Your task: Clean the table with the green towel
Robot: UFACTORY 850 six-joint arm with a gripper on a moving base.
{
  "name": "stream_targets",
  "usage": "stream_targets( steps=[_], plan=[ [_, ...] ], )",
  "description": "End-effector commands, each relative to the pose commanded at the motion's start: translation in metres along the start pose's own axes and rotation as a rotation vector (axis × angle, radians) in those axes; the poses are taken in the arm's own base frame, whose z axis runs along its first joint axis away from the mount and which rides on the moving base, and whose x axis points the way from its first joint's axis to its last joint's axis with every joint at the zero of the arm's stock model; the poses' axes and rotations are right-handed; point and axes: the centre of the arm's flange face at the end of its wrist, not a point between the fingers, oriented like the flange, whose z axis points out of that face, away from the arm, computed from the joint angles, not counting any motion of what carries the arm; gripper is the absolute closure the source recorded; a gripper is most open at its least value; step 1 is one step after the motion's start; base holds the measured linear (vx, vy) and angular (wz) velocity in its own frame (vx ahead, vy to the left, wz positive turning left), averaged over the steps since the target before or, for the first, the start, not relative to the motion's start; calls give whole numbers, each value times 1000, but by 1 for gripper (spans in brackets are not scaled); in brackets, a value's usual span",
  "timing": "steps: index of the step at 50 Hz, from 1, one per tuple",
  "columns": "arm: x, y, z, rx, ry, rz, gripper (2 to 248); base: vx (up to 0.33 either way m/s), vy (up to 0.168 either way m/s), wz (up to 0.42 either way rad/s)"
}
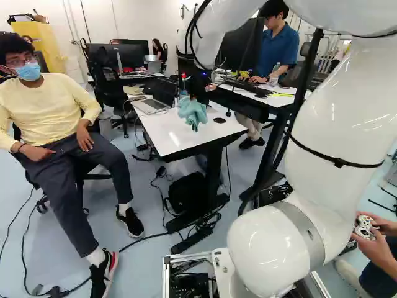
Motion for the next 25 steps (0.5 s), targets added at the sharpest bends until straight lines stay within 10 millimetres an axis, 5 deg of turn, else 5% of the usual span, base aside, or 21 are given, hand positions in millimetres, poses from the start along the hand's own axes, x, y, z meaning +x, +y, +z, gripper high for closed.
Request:
stream_targets(
  steps=[25],
  plan=[
    [3,0,-8,0,16,0,224,0,0,0]
  ],
)
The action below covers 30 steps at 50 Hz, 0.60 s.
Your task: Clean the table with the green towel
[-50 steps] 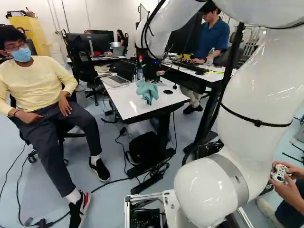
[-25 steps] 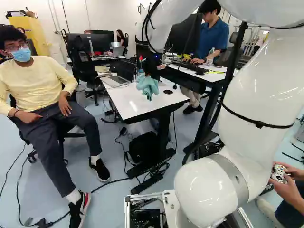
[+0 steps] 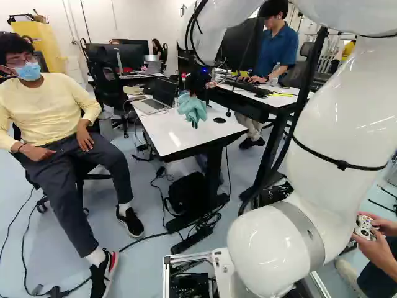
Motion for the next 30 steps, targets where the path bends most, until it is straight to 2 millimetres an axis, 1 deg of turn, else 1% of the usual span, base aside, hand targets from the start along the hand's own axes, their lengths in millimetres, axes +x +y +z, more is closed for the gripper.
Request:
stream_targets(
  steps=[16,30],
  plan=[
    [0,3,0,-3,0,4,224,0,0,0],
    [-4,22,-3,-25,0,34,224,0,0,0]
  ],
)
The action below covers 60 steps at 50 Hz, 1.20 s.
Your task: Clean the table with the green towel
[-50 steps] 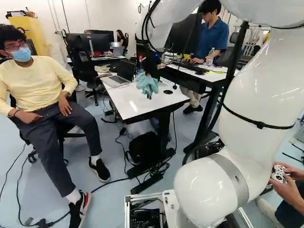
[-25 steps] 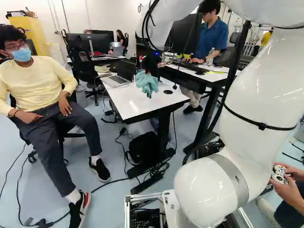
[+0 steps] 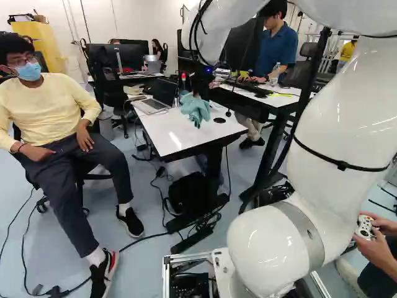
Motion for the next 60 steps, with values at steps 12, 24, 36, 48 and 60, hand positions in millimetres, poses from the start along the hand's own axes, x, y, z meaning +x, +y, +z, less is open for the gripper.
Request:
stream_targets(
  steps=[12,24,36,48,60],
  plan=[
    [-2,20,-2,-23,0,32,224,0,0,0],
    [-2,41,-2,-47,0,64,224,0,0,0],
    [1,62,0,-70,1,96,224,0,0,0],
    [4,84,2,-94,2,128,224,0,0,0],
    [7,105,5,-116,3,159,224,0,0,0]
  ],
)
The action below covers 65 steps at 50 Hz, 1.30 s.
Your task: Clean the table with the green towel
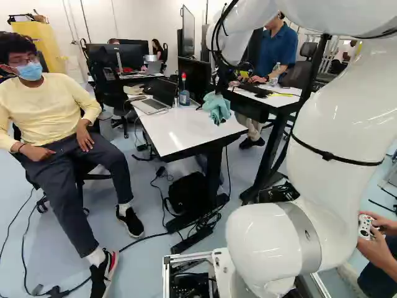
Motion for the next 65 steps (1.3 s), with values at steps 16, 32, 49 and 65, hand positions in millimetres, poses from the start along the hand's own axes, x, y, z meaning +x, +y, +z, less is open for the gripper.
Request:
stream_targets(
  steps=[16,32,49,65],
  plan=[
    [15,26,11,-27,4,37,224,0,0,0],
    [34,48,26,-49,11,66,224,0,0,0],
    [51,58,40,-58,19,78,224,0,0,0],
    [55,59,43,-58,22,78,224,0,0,0]
  ],
)
